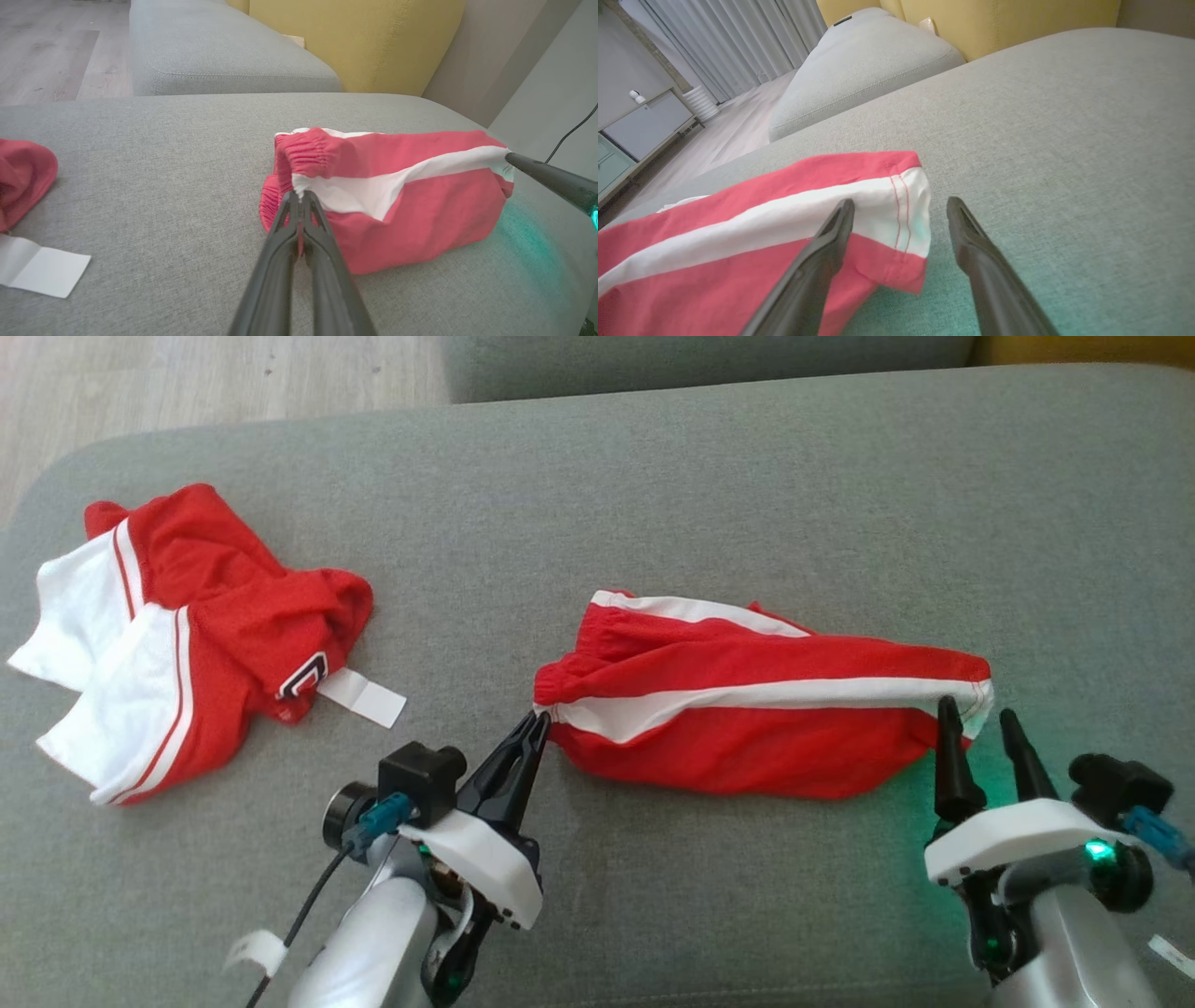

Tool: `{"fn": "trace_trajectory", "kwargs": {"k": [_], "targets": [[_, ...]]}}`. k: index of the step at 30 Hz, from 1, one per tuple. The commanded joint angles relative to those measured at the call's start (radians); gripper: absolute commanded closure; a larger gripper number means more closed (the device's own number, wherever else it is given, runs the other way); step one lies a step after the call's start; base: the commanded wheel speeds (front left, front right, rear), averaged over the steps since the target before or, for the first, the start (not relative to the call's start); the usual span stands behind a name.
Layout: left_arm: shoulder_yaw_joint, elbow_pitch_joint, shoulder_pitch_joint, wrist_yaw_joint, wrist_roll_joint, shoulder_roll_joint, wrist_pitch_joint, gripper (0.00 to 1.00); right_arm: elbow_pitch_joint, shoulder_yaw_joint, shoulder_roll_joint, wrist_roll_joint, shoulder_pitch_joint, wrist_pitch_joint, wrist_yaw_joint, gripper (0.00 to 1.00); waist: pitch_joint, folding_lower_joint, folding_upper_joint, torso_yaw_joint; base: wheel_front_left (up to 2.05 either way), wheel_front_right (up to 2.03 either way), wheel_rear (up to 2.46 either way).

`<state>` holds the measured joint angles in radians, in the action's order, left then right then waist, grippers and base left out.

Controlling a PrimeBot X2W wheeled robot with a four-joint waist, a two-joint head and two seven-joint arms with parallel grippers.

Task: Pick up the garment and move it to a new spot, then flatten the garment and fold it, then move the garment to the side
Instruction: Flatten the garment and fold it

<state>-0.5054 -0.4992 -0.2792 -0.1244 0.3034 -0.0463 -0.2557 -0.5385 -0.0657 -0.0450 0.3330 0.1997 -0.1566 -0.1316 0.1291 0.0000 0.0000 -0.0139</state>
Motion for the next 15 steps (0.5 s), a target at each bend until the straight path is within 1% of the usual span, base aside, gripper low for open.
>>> {"fn": "trace_trajectory", "kwargs": {"k": [1,3,9,10,11,12,15], "targets": [[0.027,0.035,-0.029,-0.006,0.001,-0.004,-0.006,1.00,0.024,0.029,-0.005,0.008,0.039,0.002,0.001,0.00,0.000,0.0000,0.0000,0.001,0.00,0.00,0.00],[0.026,0.036,-0.029,-0.006,0.000,-0.004,-0.006,1.00,0.002,0.036,-0.005,0.030,0.053,0.005,0.001,0.00,0.000,0.0000,0.0000,0.001,0.00,0.00,0.00],[0.030,0.038,-0.024,-0.006,-0.006,-0.007,-0.006,1.00,-0.035,0.059,-0.005,0.041,0.077,-0.002,0.001,0.00,-0.002,0.0000,0.0000,-0.001,0.00,0.00,0.00],[0.031,0.038,-0.023,-0.006,-0.007,-0.007,-0.006,1.00,-0.038,0.066,-0.005,0.044,0.080,-0.002,0.001,0.27,-0.003,0.0000,0.0000,-0.001,0.00,0.00,0.00],[0.031,0.038,-0.022,-0.006,-0.007,-0.007,-0.006,1.00,-0.040,0.073,-0.007,0.043,0.081,-0.005,0.001,0.76,-0.003,0.0000,0.0000,-0.001,0.00,0.00,0.00],[0.032,0.038,-0.022,-0.006,-0.008,-0.007,-0.006,1.00,-0.042,0.080,-0.010,0.039,0.083,-0.010,0.001,1.00,-0.004,0.0000,0.0000,-0.002,0.00,0.00,0.00],[0.035,0.038,-0.020,-0.006,-0.009,-0.008,-0.006,1.00,-0.043,0.096,-0.019,0.028,0.083,-0.028,0.001,1.00,-0.009,0.0000,0.0000,-0.004,0.00,0.00,0.00]]}}
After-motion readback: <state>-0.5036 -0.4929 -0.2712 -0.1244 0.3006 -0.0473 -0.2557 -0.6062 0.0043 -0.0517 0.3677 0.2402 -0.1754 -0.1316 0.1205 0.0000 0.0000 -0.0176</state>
